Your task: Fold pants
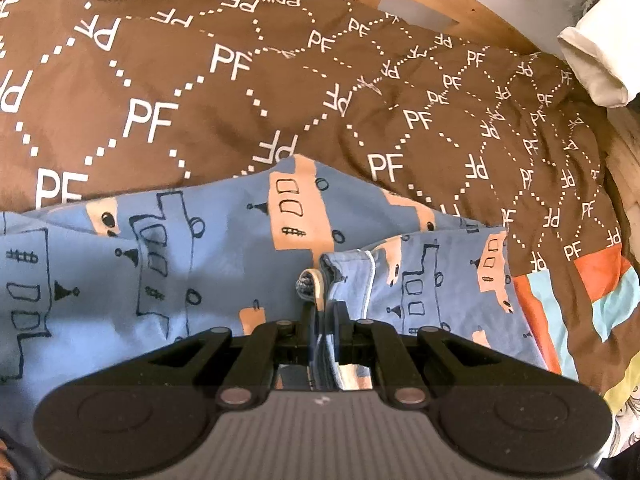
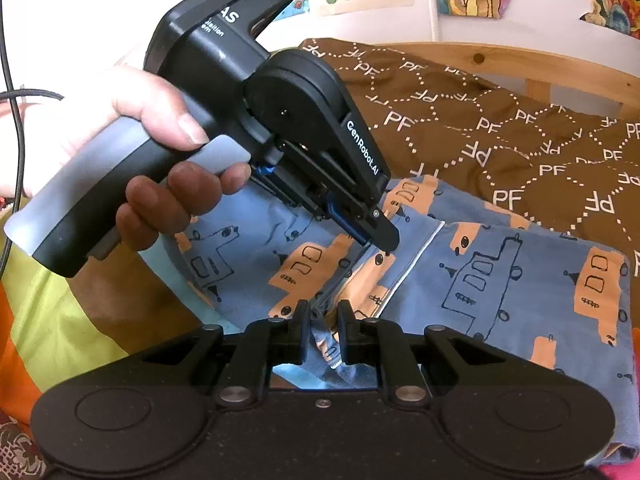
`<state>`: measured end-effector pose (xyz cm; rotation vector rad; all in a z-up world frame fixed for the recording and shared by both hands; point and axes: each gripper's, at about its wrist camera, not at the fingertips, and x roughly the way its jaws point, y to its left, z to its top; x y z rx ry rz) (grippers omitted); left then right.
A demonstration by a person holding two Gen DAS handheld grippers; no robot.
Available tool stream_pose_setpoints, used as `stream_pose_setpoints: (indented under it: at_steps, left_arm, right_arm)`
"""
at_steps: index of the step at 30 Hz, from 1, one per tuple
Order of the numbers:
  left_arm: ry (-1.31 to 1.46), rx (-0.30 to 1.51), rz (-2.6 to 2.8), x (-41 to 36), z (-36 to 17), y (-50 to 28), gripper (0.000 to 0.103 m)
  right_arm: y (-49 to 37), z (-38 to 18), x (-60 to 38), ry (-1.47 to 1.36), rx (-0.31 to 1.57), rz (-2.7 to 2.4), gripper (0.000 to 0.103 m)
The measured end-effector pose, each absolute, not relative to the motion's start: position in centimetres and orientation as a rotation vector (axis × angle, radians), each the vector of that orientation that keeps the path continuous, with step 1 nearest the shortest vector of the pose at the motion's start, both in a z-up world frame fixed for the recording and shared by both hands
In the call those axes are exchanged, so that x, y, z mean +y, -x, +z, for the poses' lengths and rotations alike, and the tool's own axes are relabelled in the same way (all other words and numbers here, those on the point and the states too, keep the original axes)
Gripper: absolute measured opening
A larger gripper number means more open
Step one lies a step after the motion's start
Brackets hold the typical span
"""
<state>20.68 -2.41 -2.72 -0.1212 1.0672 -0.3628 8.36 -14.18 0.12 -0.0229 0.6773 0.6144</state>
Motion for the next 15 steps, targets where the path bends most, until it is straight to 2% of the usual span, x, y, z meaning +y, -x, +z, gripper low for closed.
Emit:
stream_pose_setpoints:
  at_steps: [8, 10, 11, 12, 13, 15]
  left_arm:
    - [0.101, 1.08, -0.349, -2.6, -2.9, -20.9, 0.009]
    - [0.087, 1.087, -0.334, -2.9, -3.4, -20.9, 0.012]
    - [0.083, 1.09, -0.326, -2.9, -3.7, -20.9, 0.016]
    - [0.085, 1.092, -0.319, -2.9, -3.8, -20.9, 0.021]
    - [0.093, 1.09, -0.313, -2.8, -3.8, -20.8, 0.022]
    - [0.13, 1.09, -0.304, -2.3, -3.8, -20.7, 0.031]
  right_arm:
    - [-8.7, -0.3, -13.9, 0.033, 0.691, 0.62, 0.015]
    - [-8.7, -0.7, -13.8, 0.044, 0.705, 0.622, 0.016]
    - [-8.7, -0.8, -13.7, 0.053, 0.706, 0.619, 0.017]
    - [-8.6, -0.8, -13.6, 0.06, 0.703, 0.619, 0.021]
    - [-8.4, -0.7, -13.5, 0.07, 0.696, 0.622, 0.023]
    - [-7.9, -0.4, -13.5, 0.098, 0.686, 0.636, 0.046]
